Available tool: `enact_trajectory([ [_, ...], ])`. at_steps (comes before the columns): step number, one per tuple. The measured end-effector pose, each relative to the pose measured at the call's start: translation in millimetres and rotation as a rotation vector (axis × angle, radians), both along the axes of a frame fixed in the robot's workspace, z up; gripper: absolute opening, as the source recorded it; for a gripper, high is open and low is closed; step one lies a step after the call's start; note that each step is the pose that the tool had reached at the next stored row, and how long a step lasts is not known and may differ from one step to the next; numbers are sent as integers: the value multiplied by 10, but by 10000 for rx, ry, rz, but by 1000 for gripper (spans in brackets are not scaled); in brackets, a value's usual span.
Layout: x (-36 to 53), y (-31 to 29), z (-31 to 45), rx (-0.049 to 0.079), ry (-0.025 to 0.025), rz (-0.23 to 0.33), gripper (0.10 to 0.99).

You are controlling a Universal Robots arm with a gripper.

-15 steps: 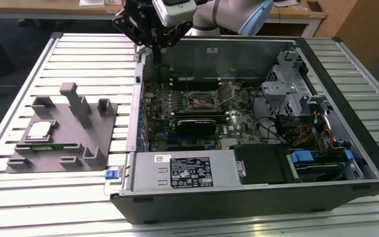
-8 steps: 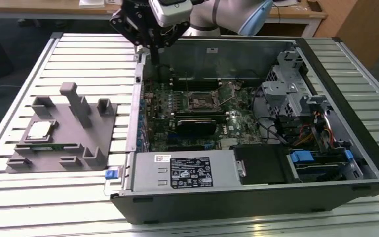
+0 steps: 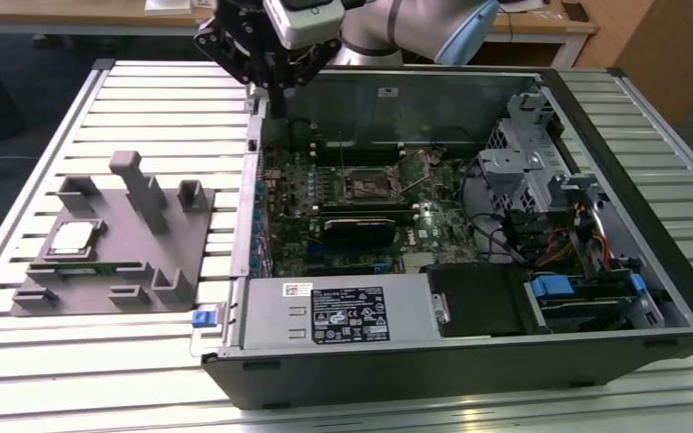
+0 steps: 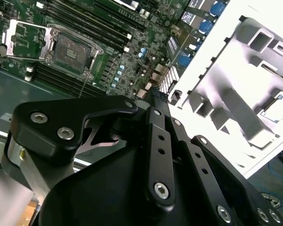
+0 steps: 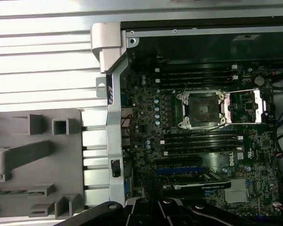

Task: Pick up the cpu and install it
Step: 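Reach for the cpu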

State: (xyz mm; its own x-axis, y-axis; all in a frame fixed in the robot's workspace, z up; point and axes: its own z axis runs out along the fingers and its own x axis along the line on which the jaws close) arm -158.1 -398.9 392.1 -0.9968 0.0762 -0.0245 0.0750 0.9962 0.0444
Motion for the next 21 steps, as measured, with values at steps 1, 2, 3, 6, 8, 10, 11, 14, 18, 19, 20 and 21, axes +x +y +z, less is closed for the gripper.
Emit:
enact_trajectory([
  [1,-7,0,0,0,0,0,106],
  [2,-13,0,-1,0,0,0,106],
  [3,-20,0,-1,-1,0,0,106],
  [6,-40,0,-2,-1,1,0,106],
  [8,-53,0,-2,0,0,0,106],
  [10,-66,0,-3,0,1,0,106],
  [11,-73,0,-3,-1,1,0,106],
  [14,-93,0,-4,0,0,-1,106],
  [18,-120,0,-5,0,0,-1,106],
  [19,-127,0,-5,0,0,0,106],
  [20,-135,0,-6,0,0,-1,106],
  [21,-145,0,-6,-1,1,0,106],
])
